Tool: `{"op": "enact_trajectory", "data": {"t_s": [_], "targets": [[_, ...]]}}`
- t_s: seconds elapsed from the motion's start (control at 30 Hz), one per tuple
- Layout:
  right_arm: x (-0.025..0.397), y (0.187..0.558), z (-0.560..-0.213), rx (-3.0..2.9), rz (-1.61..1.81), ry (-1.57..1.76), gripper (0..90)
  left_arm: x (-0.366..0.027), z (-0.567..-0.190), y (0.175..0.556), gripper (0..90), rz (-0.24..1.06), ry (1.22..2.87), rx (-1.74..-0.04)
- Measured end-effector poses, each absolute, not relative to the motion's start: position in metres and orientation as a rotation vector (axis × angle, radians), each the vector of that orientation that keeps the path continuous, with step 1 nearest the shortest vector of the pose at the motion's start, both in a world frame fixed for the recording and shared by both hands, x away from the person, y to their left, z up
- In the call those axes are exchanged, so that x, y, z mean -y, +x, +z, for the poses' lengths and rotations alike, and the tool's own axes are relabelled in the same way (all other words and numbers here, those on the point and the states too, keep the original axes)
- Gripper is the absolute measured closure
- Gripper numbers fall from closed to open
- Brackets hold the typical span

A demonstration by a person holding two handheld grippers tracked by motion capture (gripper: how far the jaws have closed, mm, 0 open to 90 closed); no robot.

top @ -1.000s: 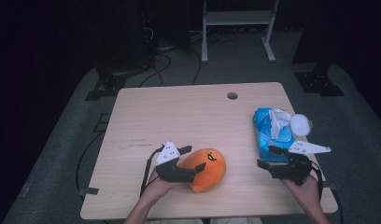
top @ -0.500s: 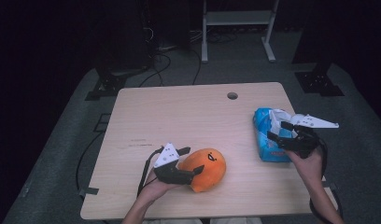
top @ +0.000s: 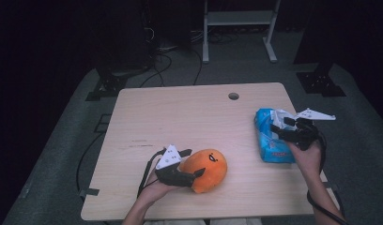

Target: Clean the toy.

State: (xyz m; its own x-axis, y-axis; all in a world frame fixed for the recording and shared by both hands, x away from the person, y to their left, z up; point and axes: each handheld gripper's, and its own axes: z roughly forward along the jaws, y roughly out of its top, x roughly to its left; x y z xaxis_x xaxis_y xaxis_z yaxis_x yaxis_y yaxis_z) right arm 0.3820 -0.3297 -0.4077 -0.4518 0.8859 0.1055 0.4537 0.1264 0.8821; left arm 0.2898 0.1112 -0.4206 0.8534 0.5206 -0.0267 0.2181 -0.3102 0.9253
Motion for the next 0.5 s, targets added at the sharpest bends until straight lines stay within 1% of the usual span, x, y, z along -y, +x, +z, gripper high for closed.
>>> {"op": "enact_trajectory", "data": {"t_s": [0.03, 0.07, 0.13, 0.17, 0.2, 0.23, 0.27, 0.33, 0.37, 0.4, 0.43, 0.5], "targets": [[0.330, 0.382, -0.408, -1.961, 1.279, 1.290, 27.6, -0.111, -0.421, 0.290, 18.9, 0.333, 1.896, -0.552], [0.330, 0.383, -0.409, -1.959, 1.264, 1.303, 29.5, -0.111, -0.421, 0.290, 18.9, 0.334, 1.897, -0.552], [0.331, 0.387, -0.415, -1.949, 1.228, 1.348, 36.9, -0.112, -0.421, 0.290, 18.9, 0.335, 1.900, -0.550], [0.332, 0.388, -0.417, -1.946, 1.227, 1.363, 42.2, -0.112, -0.421, 0.290, 18.9, 0.337, 1.901, -0.550], [0.333, 0.389, -0.418, -1.944, 1.229, 1.375, 45.3, -0.112, -0.422, 0.290, 19.0, 0.335, 1.901, -0.549], [0.333, 0.389, -0.418, -1.944, 1.229, 1.375, 45.3, -0.112, -0.422, 0.290, 19.0, 0.335, 1.901, -0.549], [0.335, 0.390, -0.421, -1.938, 1.199, 1.402, 56.6, -0.112, -0.422, 0.289, 18.9, 0.337, 1.907, -0.547], [0.336, 0.390, -0.422, -1.933, 1.185, 1.415, 64.8, -0.112, -0.422, 0.289, 18.9, 0.339, 1.913, -0.543], [0.337, 0.390, -0.422, -1.934, 1.176, 1.426, 71.1, -0.113, -0.422, 0.289, 18.9, 0.341, 1.916, -0.542], [0.337, 0.390, -0.422, -1.934, 1.176, 1.426, 71.1, -0.113, -0.423, 0.289, 18.9, 0.343, 1.921, -0.539], [0.339, 0.390, -0.422, -1.937, 1.161, 1.429, 81.7, -0.113, -0.422, 0.289, 19.0, 0.345, 1.925, -0.535], [0.341, 0.388, -0.421, -1.942, 1.160, 1.436, 85.8, -0.114, -0.422, 0.288, 18.9, 0.346, 1.929, -0.533]]}}
